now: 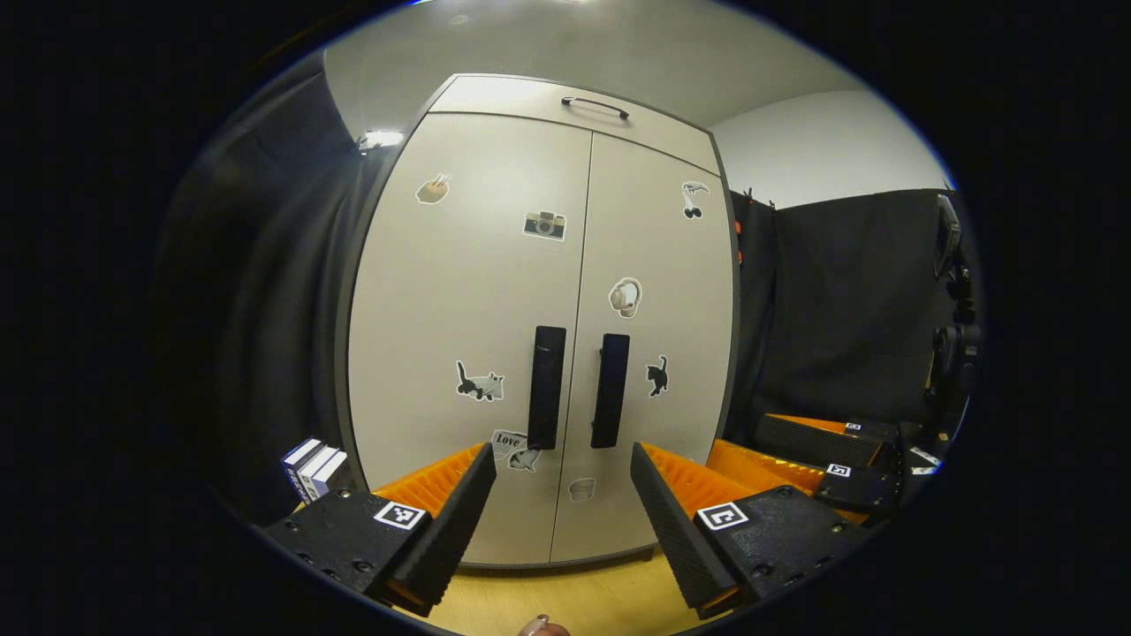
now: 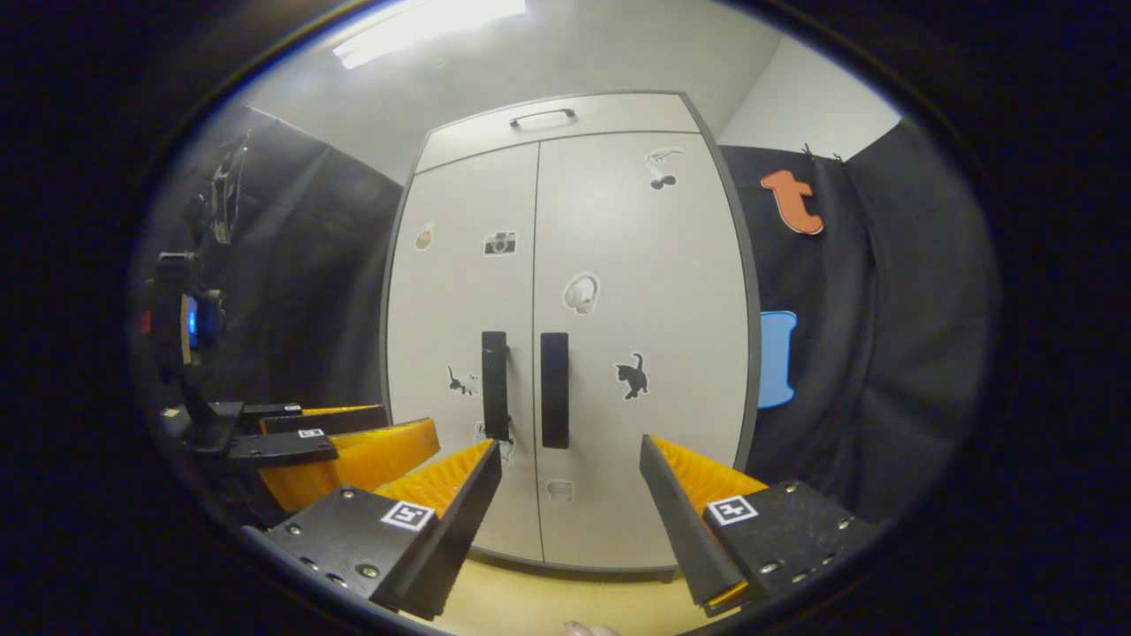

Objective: Open the right door of the double-door shoe cabinet with the right hand, and open the left door with the left hand.

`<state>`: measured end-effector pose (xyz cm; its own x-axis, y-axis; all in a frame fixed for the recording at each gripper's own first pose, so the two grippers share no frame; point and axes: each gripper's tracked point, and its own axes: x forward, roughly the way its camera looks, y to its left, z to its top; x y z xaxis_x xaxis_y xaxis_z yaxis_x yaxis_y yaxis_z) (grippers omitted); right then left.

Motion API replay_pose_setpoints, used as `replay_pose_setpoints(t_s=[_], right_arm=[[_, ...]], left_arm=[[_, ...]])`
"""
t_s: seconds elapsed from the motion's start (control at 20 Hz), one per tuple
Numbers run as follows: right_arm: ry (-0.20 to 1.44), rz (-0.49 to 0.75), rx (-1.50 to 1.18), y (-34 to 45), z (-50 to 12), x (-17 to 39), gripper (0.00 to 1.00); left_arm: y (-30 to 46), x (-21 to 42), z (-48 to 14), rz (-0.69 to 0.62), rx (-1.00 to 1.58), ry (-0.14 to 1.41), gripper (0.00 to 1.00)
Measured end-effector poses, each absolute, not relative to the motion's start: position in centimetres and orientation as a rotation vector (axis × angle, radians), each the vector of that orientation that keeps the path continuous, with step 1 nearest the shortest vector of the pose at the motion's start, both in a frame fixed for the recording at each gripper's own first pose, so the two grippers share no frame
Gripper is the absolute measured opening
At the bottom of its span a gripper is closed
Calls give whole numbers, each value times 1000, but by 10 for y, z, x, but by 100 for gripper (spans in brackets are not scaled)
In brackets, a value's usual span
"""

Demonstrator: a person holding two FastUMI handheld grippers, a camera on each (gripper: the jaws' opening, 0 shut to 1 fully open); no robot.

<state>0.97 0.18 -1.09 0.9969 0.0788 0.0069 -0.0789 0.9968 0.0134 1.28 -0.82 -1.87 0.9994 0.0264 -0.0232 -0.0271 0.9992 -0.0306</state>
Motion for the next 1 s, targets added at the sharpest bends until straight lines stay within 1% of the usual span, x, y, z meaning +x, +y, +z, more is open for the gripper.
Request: replay_pose_setpoints(t_s=[0.1,0.2,0.25,0.3,0.4,0.55,0.6,0.65,0.7,0.75,0.8,1.0], right_arm=[[-7,85,-8,5,-10,14,96],[-32,55,-45,4,-5,20,96],[-38,47,-57,7,-6,24,92],[-33,45,-62,10,-8,28,96],[-25,44,-48,16,-10,38,96],[21,32,-6,21,-21,66,96],[37,23,1,23,-26,77,93],[47,12,0,24,-29,88,96],[54,2,-6,25,-32,99,92],[59,-10,-12,27,-35,109,92],[59,-20,-15,29,-35,118,96],[47,-47,-21,37,-38,145,96]], left_arm=[[-5,16,-17,25,-33,19,96],[0,17,-17,15,-26,23,96],[5,18,-16,19,-21,21,96],[10,19,-15,21,-20,17,96],[15,22,-12,11,-30,3,96],[23,21,-15,-4,-41,11,96],[26,22,-15,-2,-46,14,96],[29,22,-17,-5,-52,18,92],[31,22,-18,-9,-55,22,96],[34,22,-19,-10,-56,25,96],[38,22,-19,-10,-54,28,96],[53,23,-20,-7,-51,30,96]])
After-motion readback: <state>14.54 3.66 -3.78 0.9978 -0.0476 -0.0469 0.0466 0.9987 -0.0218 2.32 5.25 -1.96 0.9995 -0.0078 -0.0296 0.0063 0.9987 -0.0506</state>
